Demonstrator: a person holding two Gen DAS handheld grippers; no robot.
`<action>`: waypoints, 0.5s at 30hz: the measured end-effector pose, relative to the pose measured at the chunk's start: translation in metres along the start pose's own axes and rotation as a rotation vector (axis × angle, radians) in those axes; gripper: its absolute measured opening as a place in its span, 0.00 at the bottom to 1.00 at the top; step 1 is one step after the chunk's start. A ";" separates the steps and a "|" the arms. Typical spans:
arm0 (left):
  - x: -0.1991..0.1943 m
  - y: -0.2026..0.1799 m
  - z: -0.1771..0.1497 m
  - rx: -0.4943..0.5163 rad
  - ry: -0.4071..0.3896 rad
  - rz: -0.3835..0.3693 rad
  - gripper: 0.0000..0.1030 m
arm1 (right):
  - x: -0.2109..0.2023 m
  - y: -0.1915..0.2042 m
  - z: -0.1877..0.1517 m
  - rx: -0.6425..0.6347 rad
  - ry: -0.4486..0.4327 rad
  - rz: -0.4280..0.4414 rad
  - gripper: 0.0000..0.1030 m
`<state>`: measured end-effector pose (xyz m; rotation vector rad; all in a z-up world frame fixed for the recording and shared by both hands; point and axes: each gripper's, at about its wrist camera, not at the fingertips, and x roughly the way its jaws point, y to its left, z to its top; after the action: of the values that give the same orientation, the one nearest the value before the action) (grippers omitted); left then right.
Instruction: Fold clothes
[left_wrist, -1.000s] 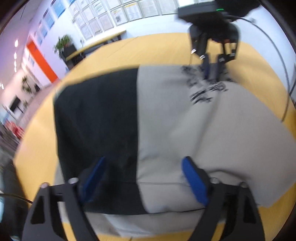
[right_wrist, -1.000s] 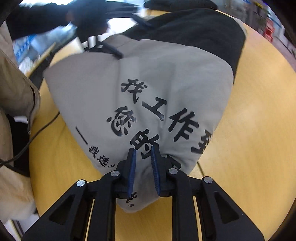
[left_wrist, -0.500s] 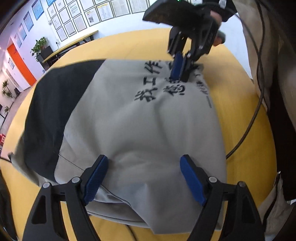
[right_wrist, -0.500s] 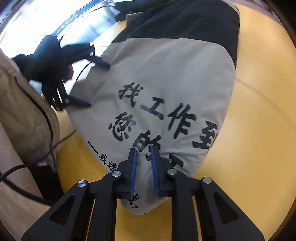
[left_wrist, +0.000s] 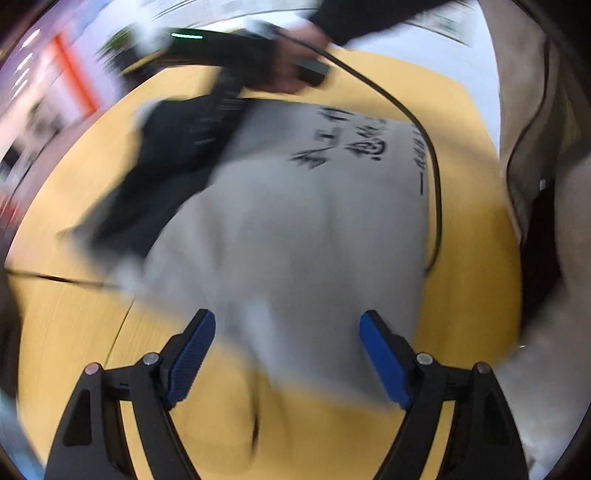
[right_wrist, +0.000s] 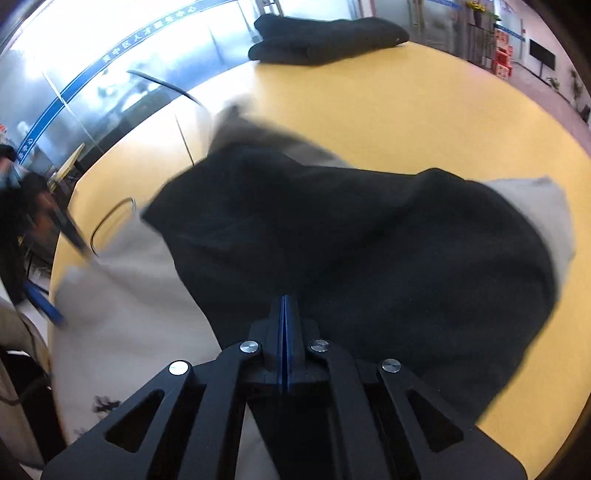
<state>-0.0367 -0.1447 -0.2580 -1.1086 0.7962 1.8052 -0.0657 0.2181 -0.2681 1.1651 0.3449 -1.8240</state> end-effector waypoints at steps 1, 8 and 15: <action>-0.020 0.008 -0.015 -0.082 0.020 0.032 0.82 | 0.001 0.002 -0.005 -0.004 -0.020 -0.006 0.00; -0.100 0.033 -0.035 -0.429 -0.002 0.130 0.84 | 0.007 0.010 -0.016 0.053 -0.087 -0.075 0.00; -0.025 0.019 0.030 -0.625 -0.129 -0.093 0.86 | -0.004 0.030 -0.030 0.074 -0.122 -0.096 0.10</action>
<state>-0.0592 -0.1359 -0.2217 -1.3657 0.0873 2.0796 -0.0233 0.2231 -0.2740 1.0972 0.2694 -1.9967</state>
